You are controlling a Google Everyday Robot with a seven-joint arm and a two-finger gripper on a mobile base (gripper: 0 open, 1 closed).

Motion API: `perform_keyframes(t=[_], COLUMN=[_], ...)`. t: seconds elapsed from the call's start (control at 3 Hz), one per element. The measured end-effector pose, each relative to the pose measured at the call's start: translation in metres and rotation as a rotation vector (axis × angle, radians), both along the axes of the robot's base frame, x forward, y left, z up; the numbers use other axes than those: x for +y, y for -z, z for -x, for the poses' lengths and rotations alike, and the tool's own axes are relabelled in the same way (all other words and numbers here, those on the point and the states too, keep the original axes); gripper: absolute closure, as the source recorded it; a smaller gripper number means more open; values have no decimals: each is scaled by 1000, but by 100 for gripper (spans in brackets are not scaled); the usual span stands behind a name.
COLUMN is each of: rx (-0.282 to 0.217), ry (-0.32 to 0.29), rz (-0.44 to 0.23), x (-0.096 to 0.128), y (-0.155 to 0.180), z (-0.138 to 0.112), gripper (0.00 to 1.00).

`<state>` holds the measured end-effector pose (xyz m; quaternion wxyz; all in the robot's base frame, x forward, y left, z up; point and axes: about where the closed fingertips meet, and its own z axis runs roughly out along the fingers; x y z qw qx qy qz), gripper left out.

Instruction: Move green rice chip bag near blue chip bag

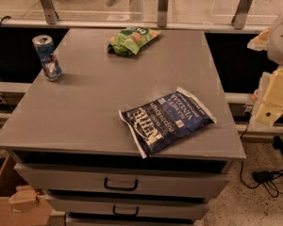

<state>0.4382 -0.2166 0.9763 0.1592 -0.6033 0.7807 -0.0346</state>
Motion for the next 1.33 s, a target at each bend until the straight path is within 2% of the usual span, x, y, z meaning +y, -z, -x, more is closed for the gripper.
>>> perform_keyframes(t=[0.33,0.67,1.0,1.33], rx=[-2,-9,-41,-120], ry=[0,-86,-243,-368], rz=[0,-37,-104,-182], x=[0,17,60,109], y=[0,5,6,-8], z=[0,-24,-73,-125], gripper=[0,0,0,0])
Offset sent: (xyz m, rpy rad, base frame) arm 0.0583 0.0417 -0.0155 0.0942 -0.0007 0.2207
